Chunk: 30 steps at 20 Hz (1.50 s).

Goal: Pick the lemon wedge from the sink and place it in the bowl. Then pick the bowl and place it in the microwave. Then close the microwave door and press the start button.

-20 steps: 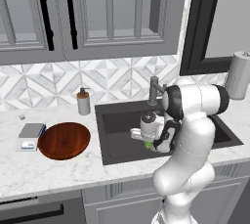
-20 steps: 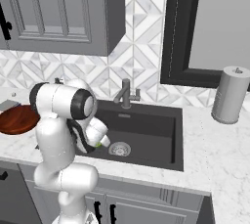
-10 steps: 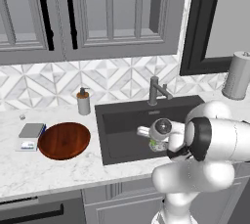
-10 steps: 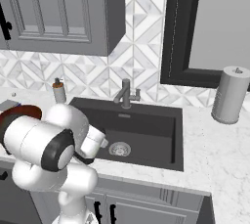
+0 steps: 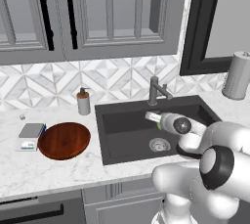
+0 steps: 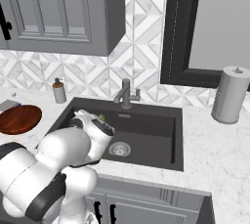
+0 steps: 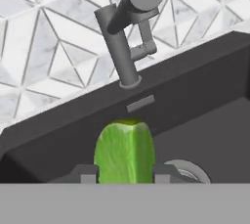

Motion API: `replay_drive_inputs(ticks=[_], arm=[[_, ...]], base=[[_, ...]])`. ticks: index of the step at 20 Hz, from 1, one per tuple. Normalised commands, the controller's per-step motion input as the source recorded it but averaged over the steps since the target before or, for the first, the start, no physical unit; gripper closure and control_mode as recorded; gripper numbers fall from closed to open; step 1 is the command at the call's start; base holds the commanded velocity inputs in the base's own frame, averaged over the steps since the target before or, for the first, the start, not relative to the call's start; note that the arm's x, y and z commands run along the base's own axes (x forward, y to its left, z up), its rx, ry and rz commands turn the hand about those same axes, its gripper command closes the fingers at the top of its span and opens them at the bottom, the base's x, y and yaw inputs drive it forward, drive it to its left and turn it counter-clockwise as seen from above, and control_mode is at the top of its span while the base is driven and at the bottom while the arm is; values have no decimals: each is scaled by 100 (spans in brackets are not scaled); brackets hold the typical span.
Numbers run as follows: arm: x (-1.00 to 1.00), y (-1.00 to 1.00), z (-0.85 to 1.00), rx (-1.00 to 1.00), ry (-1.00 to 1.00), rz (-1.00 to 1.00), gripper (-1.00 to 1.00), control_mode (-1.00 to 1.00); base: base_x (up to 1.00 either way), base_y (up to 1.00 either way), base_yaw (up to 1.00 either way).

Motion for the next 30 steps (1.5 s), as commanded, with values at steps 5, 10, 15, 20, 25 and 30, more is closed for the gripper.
replay_drive_inputs(ticks=[5,10,15,20,25,30], arm=[[-22,8,100,2,-1,0,100,-100],[-34,24,100,0,15,0,100,-100],[-28,38,100,0,38,0,100,-100],[-27,35,100,0,33,0,100,-100],[-51,47,100,-4,4,0,100,-100],[-66,47,100,-16,-25,0,100,-100]], base=[[0,0,0],[0,0,0],[0,0,0],[0,0,0],[0,0,0],[0,0,0]])
